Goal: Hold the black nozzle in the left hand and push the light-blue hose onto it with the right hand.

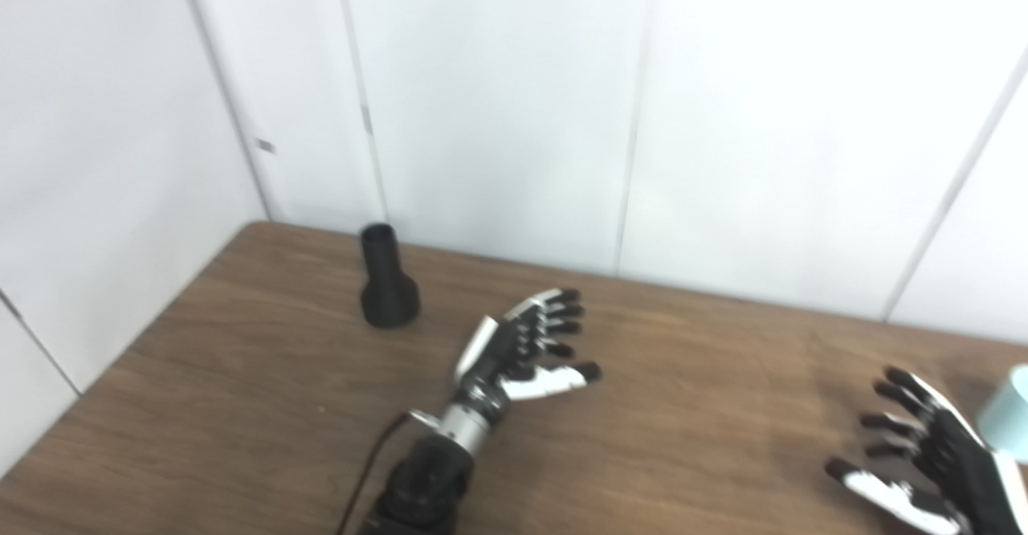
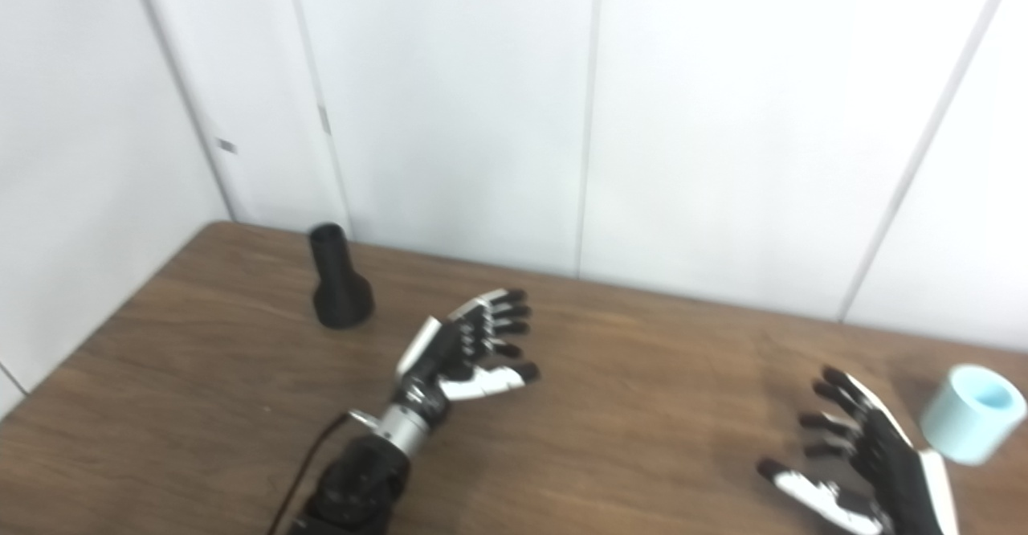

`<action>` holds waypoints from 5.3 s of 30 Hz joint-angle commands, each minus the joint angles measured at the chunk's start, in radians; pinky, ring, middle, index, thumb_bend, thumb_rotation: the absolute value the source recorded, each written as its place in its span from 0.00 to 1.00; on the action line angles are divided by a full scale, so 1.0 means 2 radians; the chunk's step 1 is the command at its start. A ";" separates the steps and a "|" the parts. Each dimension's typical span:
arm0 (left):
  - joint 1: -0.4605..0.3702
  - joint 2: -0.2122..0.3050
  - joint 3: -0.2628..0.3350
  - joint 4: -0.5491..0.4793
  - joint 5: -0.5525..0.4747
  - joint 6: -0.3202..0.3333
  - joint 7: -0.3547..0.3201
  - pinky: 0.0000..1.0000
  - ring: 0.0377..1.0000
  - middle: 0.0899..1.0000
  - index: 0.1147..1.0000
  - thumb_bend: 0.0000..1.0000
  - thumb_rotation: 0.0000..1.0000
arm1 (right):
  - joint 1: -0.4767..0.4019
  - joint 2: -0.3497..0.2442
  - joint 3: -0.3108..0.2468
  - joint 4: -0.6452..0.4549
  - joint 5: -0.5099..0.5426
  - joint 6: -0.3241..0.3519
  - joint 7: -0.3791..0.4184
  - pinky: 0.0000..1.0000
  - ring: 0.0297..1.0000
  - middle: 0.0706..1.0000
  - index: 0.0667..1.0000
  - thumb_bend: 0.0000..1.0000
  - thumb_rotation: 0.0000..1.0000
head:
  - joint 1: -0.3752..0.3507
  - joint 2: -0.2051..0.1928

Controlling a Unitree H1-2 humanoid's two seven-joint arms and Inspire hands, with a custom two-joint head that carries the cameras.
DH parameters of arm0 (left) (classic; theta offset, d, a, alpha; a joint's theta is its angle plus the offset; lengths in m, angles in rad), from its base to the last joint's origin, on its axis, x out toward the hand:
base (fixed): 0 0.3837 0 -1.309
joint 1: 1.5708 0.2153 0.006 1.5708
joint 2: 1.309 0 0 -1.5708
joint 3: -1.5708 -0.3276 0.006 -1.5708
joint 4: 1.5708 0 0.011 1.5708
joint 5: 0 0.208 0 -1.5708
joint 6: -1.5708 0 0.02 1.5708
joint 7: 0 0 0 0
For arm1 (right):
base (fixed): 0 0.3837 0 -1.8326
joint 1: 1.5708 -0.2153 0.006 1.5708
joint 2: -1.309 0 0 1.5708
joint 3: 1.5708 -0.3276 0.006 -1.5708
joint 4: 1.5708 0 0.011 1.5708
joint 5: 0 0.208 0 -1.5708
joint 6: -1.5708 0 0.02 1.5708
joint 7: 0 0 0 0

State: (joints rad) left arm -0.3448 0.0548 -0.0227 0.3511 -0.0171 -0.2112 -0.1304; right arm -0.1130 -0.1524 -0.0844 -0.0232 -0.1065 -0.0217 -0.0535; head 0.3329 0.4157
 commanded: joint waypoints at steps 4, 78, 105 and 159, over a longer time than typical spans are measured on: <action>0.019 -0.004 0.009 0.006 -0.003 -0.004 0.015 0.64 0.75 0.79 0.78 0.80 0.15 | -0.010 0.004 0.001 -0.044 -0.010 0.032 -0.004 0.48 0.61 0.74 0.76 0.65 0.04 | 0.002 0.000; -0.080 0.239 0.027 -0.088 0.297 0.278 0.059 1.00 1.00 0.99 1.00 1.00 0.45 | -0.028 0.021 0.013 -0.131 -0.043 0.127 -0.001 0.45 0.59 0.70 0.72 0.57 0.00 | 0.020 0.003; -0.081 0.220 -0.034 0.000 0.304 0.278 0.092 0.79 0.91 0.87 0.87 1.00 0.42 | -0.019 0.020 0.014 -0.156 -0.037 0.146 0.009 0.45 0.59 0.71 0.73 0.56 0.00 | 0.013 0.017; -0.062 0.174 -0.187 0.103 0.370 0.058 0.235 0.24 0.31 0.42 0.42 0.53 0.00 | -0.018 0.016 0.014 -0.119 -0.023 0.114 0.009 0.54 0.66 0.78 0.81 0.53 0.00 | -0.068 0.054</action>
State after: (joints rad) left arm -0.5031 0.4150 -0.3558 0.5410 0.6805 -0.0692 0.3583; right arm -0.1229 -0.1009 -0.0516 -0.2706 -0.1569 0.2805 -0.0351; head 0.1966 0.5215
